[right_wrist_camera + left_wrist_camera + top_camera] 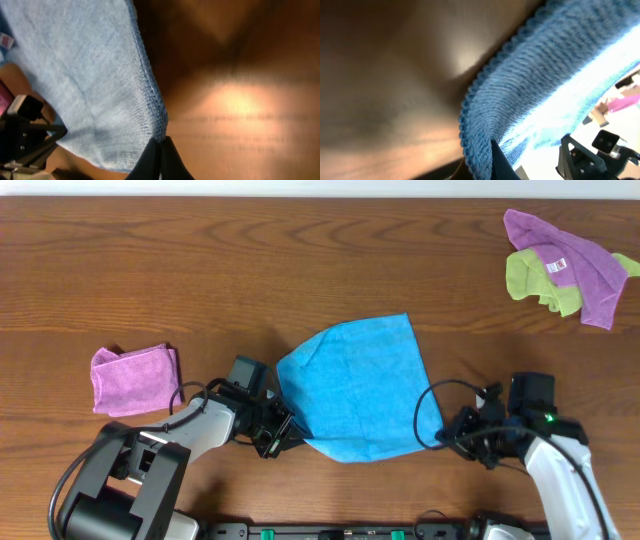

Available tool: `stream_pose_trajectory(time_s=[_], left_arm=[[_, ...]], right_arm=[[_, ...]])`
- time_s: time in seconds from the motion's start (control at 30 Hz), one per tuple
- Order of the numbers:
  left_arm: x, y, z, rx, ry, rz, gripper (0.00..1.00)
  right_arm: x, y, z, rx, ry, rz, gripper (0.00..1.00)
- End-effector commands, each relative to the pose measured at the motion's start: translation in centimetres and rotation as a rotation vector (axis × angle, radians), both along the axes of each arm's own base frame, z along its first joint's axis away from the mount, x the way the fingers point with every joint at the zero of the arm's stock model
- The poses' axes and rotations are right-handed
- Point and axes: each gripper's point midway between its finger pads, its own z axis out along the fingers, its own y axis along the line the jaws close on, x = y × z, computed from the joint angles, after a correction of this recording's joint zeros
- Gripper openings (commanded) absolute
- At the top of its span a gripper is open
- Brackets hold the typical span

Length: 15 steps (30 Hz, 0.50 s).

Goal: Fold the cloth
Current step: 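Lift the near edge and fold it forward over the far half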

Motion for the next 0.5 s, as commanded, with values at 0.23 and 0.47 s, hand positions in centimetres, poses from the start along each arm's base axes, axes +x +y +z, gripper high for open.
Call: stream_pose_trajectory(time_s=[0.23, 0.47], left_arm=[[-2.8, -0.2, 2.5, -0.098, 0.063, -0.073, 0.06], [-3.0, 0.0, 5.1, -0.112, -0.003, -0.072, 0.06]], right_arm=[[-1.9, 0.1, 1.7, -0.021, -0.021, -0.01, 0.01], [-1.6, 0.3, 2.8, -0.007, -0.038, -0.022, 0.01]])
